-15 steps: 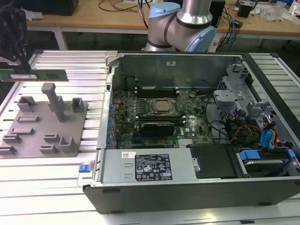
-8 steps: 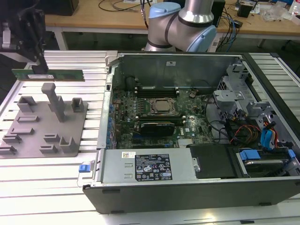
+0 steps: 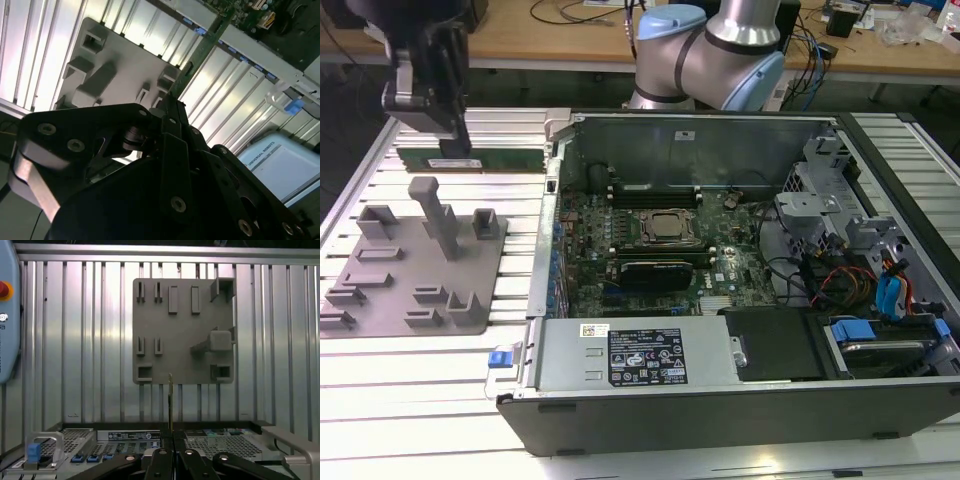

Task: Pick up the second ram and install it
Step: 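Pick up the second ram and move it above second insertion slot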

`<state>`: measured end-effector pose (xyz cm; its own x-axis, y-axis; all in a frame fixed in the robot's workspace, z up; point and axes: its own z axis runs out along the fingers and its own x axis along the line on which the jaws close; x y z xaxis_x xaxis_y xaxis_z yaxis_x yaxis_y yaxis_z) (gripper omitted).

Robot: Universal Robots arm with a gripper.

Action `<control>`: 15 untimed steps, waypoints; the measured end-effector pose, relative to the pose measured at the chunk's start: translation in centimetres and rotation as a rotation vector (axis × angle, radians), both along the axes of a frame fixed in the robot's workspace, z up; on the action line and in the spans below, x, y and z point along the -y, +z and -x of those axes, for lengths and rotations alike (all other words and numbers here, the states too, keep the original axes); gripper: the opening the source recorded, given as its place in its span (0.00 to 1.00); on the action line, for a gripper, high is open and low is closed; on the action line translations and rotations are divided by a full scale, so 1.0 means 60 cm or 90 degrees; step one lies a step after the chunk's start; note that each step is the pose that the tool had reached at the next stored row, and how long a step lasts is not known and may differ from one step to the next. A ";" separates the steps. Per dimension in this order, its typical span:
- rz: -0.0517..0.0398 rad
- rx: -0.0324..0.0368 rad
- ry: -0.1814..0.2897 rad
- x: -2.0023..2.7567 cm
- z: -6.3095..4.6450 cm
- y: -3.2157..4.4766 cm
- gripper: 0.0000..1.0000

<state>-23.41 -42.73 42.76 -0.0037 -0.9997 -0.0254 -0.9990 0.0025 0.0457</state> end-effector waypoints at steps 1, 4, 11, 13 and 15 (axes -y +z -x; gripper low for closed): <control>-0.0001 0.0000 0.000 -0.0001 -0.010 0.000 0.09; 0.0000 0.0000 0.000 0.0000 -0.031 0.000 0.09; 0.0000 0.0000 0.000 0.0000 -0.086 0.000 0.09; 0.0000 0.0000 0.000 -0.0001 -0.108 0.000 0.09; 0.0000 0.0000 0.000 0.0000 -0.130 -0.001 0.09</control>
